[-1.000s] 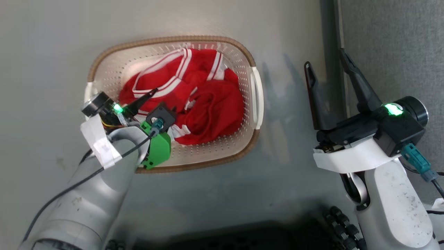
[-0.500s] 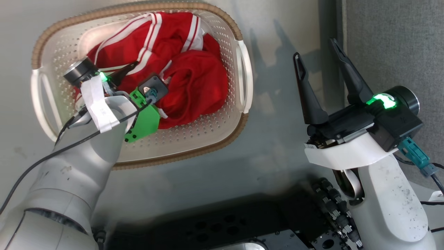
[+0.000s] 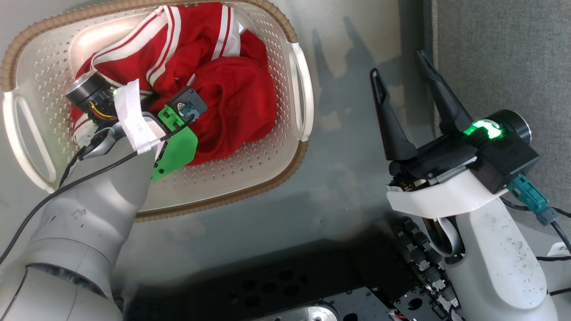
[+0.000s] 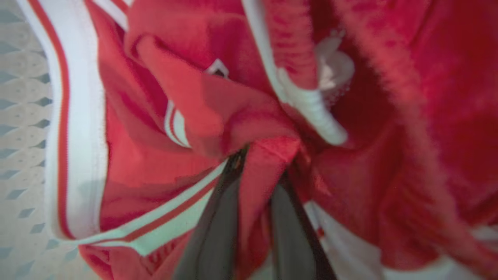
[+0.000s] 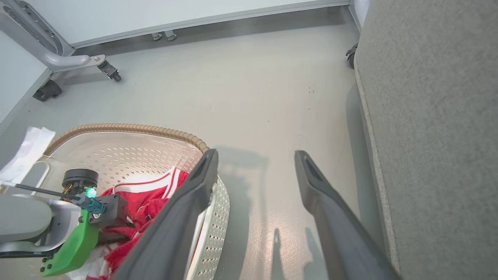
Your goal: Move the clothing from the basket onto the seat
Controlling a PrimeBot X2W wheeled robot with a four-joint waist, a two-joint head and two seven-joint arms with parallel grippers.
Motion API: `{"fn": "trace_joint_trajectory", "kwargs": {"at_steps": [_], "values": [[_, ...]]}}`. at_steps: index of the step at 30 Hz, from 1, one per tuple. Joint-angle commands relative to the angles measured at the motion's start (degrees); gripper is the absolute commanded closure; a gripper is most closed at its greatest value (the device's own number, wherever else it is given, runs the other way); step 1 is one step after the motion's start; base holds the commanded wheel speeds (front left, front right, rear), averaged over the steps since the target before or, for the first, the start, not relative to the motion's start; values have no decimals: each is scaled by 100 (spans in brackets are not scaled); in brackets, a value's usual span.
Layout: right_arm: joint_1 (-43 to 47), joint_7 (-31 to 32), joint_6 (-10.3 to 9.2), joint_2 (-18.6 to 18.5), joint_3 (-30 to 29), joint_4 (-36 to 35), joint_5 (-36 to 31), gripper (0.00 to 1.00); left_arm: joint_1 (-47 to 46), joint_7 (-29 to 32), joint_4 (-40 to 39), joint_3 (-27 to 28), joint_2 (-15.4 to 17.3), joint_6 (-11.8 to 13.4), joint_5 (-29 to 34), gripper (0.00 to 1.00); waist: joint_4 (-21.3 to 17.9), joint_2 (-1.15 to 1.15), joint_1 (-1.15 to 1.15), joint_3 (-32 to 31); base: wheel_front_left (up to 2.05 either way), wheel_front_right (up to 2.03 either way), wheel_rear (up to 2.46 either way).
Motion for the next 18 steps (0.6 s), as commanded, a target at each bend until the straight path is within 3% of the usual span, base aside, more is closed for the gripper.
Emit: {"fn": "trace_joint_trajectory", "kwargs": {"at_steps": [1,10,18], "values": [[-68,-11,-2,-6,20,26,42,0,-23,-10,24,-33,43,23,15,100,3,0,-1,-51,0,0,0],[-11,-11,-2,-6,128,151,31,0,214,-412,17,14,-105,-18,-291,100,40,0,-1,-557,0,0,0],[186,-11,-2,-8,208,330,-126,0,744,-1125,12,277,-306,100,-754,100,227,0,-1,-1443,0,0,0]]}}
